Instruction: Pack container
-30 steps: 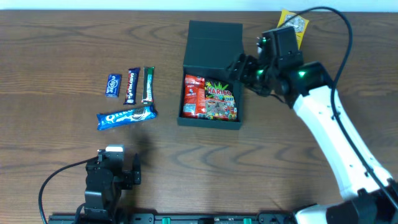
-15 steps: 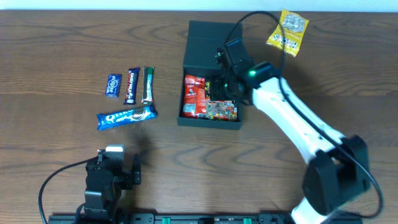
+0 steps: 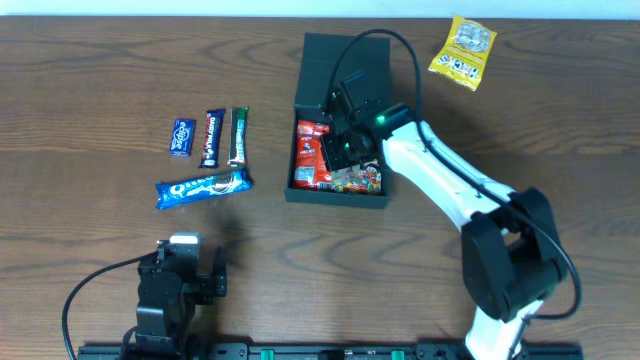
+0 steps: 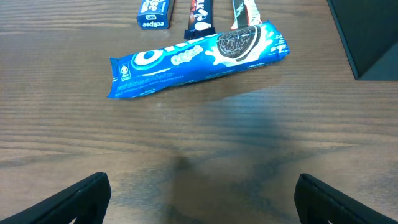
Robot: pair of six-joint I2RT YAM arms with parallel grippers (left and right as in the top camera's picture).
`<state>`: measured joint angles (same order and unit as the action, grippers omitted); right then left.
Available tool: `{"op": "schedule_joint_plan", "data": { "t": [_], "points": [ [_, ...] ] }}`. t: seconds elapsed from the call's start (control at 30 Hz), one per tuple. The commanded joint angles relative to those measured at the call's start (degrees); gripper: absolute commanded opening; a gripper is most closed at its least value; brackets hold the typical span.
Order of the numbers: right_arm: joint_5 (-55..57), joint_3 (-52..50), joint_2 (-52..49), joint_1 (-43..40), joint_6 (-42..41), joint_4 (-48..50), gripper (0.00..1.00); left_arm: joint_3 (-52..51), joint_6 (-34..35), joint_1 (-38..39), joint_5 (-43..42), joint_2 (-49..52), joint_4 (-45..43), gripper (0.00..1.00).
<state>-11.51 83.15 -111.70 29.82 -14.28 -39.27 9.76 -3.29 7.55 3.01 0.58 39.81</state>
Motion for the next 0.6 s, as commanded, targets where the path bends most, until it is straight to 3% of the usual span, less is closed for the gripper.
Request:
{"op": "schedule_joint_plan", "data": {
  "t": [0.0,0.27,0.57],
  "points": [
    [-1.2,-0.1,-2.2,0.5,1.8,0.3,0.01,-0.5,-0.8,0.0,0.3,-0.3,1.0,0.95],
    [9.7,-0.1,-3.5,0.5,-0.9,-0.4,0.01,-0.5,-0.8,0.0,0.3,-0.3,1.0,0.95],
    [13.6,-0.1,-3.9,0.2,-1.8,-0.6,0.01,-0.5,-0.8,0.0,0.3,-0.3,1.0,0.95]
  ]
}}
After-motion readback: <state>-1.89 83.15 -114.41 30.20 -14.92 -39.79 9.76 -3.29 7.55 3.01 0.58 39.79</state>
